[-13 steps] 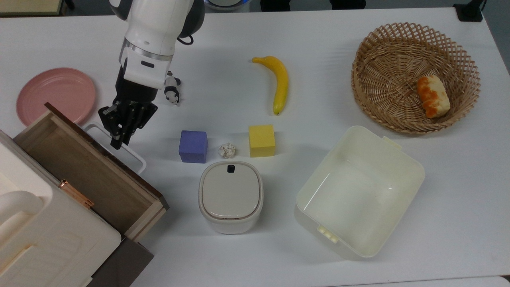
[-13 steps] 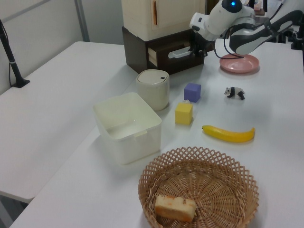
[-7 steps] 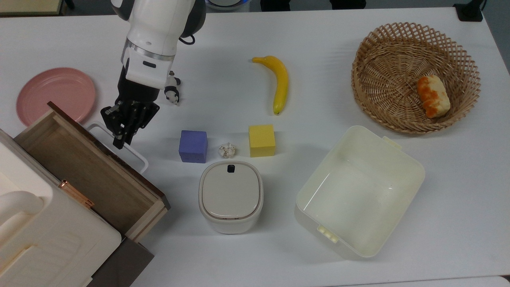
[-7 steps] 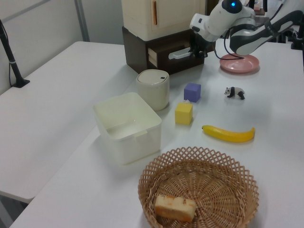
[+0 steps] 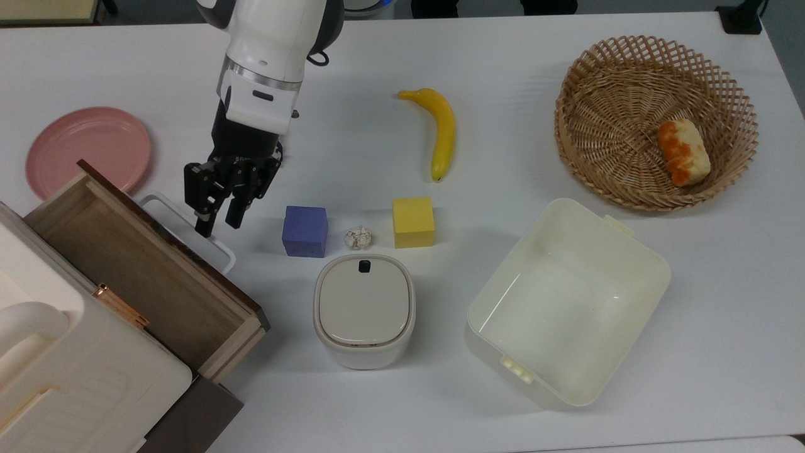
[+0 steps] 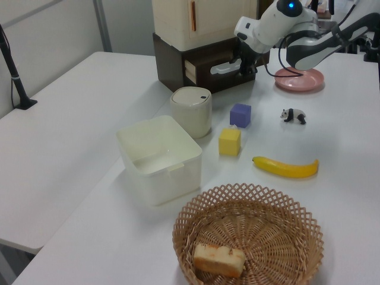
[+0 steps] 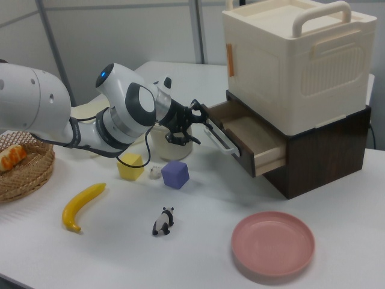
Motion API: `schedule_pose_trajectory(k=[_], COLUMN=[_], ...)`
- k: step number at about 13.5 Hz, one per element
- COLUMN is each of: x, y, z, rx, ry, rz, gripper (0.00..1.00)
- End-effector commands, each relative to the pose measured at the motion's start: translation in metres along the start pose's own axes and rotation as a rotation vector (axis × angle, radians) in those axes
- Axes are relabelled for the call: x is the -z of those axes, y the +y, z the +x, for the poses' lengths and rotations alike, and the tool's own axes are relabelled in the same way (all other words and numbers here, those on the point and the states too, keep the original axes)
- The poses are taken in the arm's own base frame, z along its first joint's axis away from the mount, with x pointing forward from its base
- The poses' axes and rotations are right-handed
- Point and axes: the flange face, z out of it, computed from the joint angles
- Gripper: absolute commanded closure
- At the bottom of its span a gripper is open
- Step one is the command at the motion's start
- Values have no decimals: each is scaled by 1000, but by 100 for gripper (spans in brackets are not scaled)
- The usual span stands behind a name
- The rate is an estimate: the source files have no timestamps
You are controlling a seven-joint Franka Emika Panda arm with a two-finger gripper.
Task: Open the drawer
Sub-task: 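Open the gripper and withdraw it away from the drawer handle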
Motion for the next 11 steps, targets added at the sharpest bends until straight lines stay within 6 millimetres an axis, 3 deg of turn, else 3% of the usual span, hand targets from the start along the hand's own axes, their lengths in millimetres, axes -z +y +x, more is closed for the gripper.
schedule_pose_trajectory(k=[1, 4, 6, 8, 11], x=[22, 39, 61, 92, 132], y=[-6, -11, -3, 10, 23], z=[8, 33, 52, 70, 79], rx=[-124, -230, -357, -449, -524], ry=[6, -83, -107, -147, -207], rz=[15, 80, 184, 287, 413], gripper=[9, 9, 9, 9, 4])
